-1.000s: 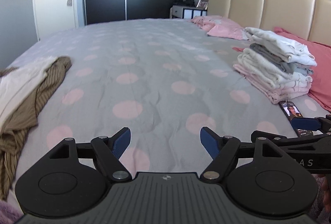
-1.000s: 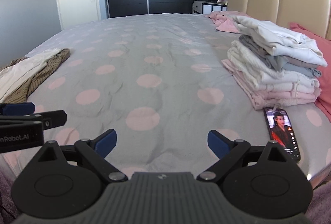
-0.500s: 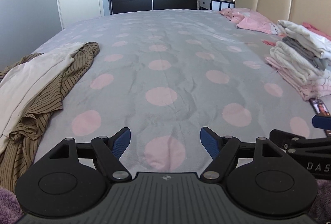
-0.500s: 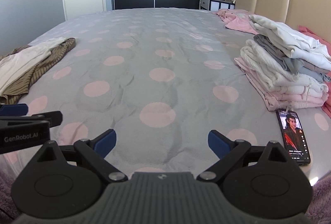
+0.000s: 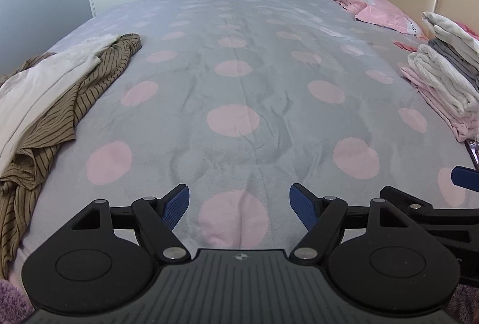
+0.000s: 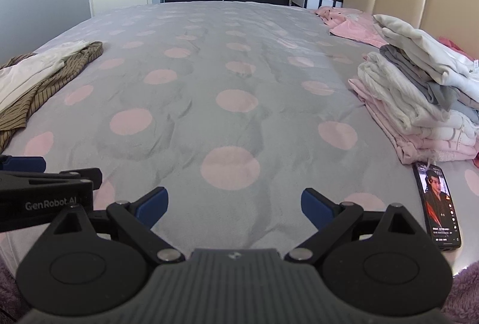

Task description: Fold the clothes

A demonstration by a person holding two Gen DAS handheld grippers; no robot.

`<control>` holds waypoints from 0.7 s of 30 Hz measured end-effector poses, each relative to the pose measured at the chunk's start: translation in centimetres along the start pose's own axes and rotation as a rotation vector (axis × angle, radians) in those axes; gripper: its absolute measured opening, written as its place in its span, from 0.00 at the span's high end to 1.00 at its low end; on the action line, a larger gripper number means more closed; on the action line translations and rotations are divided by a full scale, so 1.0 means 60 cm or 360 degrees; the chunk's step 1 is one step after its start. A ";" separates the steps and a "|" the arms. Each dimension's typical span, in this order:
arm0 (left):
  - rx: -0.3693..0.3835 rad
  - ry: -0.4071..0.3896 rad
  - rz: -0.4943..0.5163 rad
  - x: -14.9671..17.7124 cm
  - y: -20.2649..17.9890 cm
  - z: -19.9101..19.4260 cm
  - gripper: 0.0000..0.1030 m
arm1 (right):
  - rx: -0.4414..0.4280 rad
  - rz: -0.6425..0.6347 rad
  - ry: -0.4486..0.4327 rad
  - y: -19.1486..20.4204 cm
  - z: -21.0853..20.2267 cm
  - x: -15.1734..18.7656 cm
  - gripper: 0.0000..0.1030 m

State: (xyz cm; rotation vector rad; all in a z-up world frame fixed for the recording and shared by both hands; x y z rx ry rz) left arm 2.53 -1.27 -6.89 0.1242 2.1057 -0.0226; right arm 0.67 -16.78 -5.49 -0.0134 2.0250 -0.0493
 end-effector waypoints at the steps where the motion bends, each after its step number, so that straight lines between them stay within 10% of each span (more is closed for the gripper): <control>1: -0.0009 -0.0007 0.0023 -0.001 -0.002 0.001 0.29 | -0.0005 0.0011 -0.0008 0.000 0.000 -0.003 0.06; 21: -0.0003 -0.0028 0.0005 -0.014 -0.005 -0.008 0.29 | 0.0018 0.0034 -0.0124 -0.007 -0.022 -0.019 0.06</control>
Point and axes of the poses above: each gripper's, at about its wrist camera, not at the fingertips, and z roughly the way its jaws point, y to its left, x to its underside, the point moved 7 cm from there along z, roughly the way its jaws point, and after that the axes turned 15 degrees about -y, right-handed, at the moved point
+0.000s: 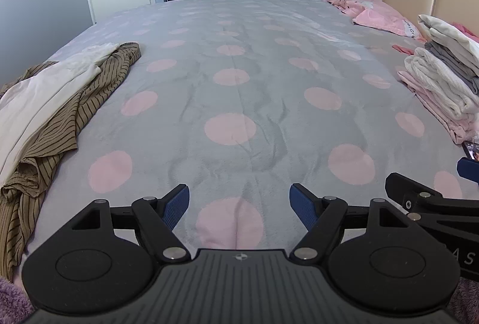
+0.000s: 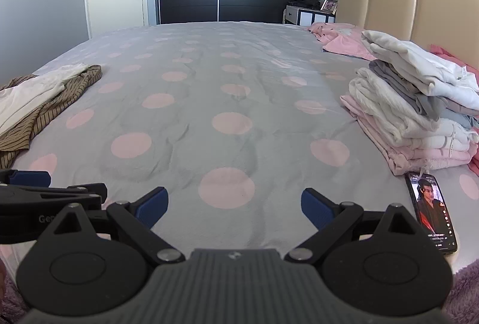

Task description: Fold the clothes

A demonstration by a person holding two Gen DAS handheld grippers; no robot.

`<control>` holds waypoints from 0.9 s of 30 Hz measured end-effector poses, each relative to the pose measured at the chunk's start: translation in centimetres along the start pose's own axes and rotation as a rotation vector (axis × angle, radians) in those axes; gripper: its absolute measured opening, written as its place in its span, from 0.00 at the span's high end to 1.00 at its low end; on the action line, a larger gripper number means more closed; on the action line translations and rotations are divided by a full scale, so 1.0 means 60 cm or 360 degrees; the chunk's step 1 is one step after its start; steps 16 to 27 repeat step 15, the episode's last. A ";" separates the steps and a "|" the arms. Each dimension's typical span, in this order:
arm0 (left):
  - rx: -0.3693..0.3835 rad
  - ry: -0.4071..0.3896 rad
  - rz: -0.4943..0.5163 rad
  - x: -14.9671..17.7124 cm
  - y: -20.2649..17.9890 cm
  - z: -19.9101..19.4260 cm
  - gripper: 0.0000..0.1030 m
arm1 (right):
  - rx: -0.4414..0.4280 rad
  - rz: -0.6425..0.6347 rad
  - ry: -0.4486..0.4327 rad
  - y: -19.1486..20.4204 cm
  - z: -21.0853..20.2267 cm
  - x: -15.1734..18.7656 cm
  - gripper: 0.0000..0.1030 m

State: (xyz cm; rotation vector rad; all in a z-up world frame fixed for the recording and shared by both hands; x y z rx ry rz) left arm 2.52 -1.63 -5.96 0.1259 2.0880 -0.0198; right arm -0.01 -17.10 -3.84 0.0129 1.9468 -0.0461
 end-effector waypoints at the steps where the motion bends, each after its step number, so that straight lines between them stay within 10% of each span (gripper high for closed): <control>1: -0.0004 -0.0004 0.0004 -0.001 0.000 0.000 0.29 | 0.0001 -0.0005 0.0001 0.001 0.000 0.000 0.06; 27: -0.0013 -0.0031 0.0028 -0.001 0.003 -0.001 0.30 | -0.0028 0.0000 0.0011 0.002 0.006 0.006 0.06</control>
Point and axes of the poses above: each gripper's, at about its wrist camera, not at the fingertips, and z roughly the way its jaws point, y to its left, x to its underside, the point moved 7 cm from there along z, roughly the way its jaws point, and after that the axes turned 15 degrees about -y, right-handed, at the moved point
